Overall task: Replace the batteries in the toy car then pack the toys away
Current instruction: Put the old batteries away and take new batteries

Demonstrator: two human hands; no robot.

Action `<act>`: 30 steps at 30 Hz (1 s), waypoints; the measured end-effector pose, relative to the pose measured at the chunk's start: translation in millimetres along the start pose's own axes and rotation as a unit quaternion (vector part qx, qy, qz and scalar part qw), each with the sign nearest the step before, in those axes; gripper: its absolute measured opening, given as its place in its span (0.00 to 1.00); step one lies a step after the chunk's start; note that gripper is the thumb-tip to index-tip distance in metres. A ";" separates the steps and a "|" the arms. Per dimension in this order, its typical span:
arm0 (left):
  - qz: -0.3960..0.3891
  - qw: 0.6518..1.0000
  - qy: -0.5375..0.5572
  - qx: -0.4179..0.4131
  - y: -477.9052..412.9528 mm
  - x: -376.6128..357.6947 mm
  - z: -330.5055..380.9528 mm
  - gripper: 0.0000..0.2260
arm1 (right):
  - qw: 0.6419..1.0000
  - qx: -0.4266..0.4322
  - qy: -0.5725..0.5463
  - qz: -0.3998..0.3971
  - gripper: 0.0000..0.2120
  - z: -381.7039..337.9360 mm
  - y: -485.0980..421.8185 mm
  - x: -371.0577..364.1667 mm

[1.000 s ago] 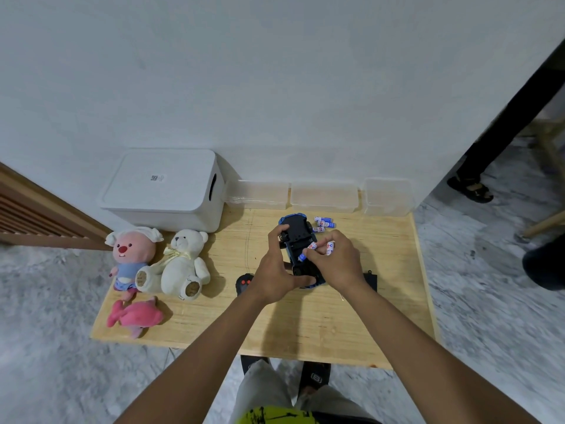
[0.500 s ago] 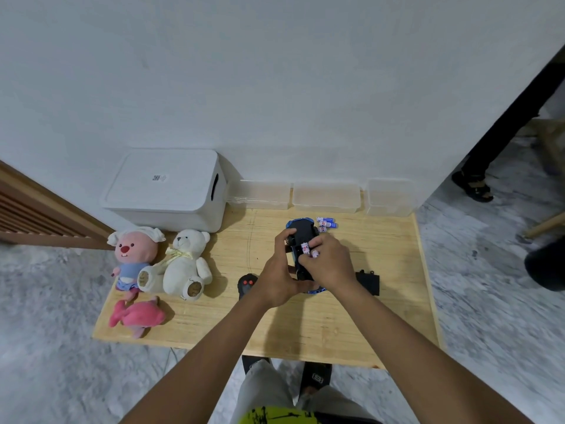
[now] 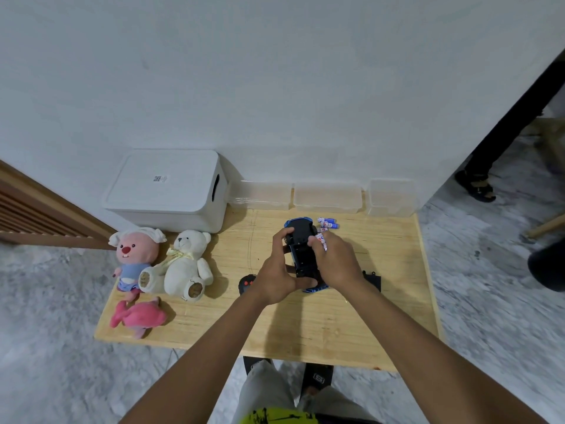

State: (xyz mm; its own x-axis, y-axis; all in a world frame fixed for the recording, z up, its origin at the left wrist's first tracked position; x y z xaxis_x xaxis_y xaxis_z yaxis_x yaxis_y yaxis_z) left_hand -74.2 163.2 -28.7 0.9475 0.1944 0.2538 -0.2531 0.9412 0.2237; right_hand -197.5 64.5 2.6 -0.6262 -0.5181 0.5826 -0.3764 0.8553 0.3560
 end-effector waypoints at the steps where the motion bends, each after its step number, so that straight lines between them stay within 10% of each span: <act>1: -0.003 1.000 0.001 0.007 -0.7 1.5 -2.5 0.51 | 1.000 -0.005 -0.002 0.002 0.16 1.6 -2.0 6.0; 16: -0.115 0.989 -0.070 0.068 -23.3 16.4 -34.5 0.51 | 0.992 0.007 0.086 -0.089 0.03 63.1 -16.0 0.5; 21: -0.111 0.987 -0.078 0.080 -21.5 22.2 -40.1 0.52 | 0.988 0.044 0.131 -0.075 0.17 74.1 -10.5 -11.9; 30: -0.125 0.983 -0.111 0.073 -22.4 28.3 -19.7 0.55 | 0.998 -0.041 -0.017 -0.038 0.11 75.3 -10.9 22.9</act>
State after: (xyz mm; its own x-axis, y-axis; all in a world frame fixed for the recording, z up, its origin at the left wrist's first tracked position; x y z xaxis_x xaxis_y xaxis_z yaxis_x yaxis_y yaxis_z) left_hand -37.8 153.1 -45.1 0.9214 -0.1193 0.3698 -0.0576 0.8993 0.4335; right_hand -259.1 43.5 -43.0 -0.6219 -0.5792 0.5271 -0.3667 0.8101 0.4575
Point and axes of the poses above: each hand's wrist, its own y-axis away from the middle knuckle, its own x-axis out of the back of the hand, z = x × y, the point moved 1 cm from there along -y, towards the middle knuckle, and after that the axes turned 6 degrees about -x, right-handed, at the moved point
